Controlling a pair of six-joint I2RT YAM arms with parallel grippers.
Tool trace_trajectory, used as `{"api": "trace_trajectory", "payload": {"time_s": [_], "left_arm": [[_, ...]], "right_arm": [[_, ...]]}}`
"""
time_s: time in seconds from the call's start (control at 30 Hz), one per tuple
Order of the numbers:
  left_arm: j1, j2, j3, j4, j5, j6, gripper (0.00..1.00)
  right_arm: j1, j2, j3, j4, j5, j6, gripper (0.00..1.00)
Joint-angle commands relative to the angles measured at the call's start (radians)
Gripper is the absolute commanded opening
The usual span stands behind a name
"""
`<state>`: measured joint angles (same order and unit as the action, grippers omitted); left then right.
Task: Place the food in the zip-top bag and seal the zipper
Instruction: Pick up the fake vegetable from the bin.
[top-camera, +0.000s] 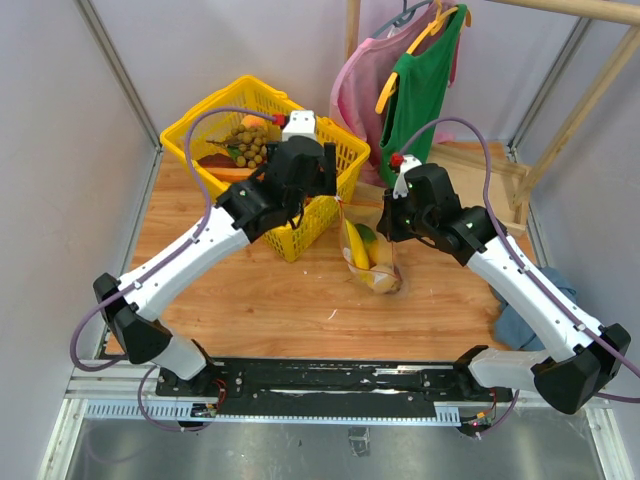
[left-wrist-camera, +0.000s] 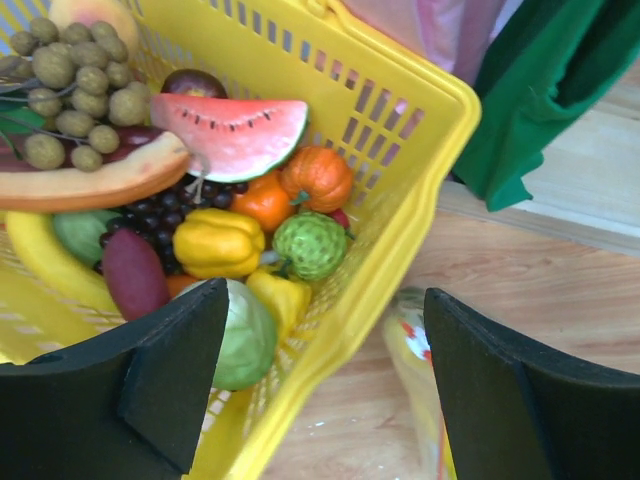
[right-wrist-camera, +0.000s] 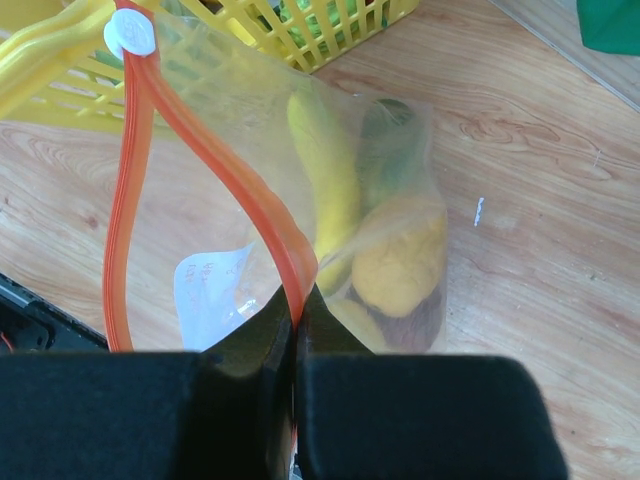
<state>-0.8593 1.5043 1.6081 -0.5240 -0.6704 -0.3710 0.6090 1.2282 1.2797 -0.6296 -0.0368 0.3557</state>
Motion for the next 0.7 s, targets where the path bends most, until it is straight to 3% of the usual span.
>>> {"api": "trace_trajectory", "payload": {"time_s": [0.0, 0.37, 0.67], "left_arm": [[0.097, 0.052, 0.116, -0.217, 0.188, 0.031, 0.84], [0.289, 0.286, 0.315, -0.542, 0.403, 0.078, 0.91], [0.348, 0.371, 0.271, -0.568, 0.492, 0.093, 0.97]], "right_arm": [[0.012, -0.014, 0.016, -0.011, 0.004, -0.027, 0.01], [0.012, -0.006, 0.023, -0.027, 0.013, -0.045, 0.01], [0.011, -0.005, 0.013, -0.023, 0.010, -0.048, 0.00]]}}
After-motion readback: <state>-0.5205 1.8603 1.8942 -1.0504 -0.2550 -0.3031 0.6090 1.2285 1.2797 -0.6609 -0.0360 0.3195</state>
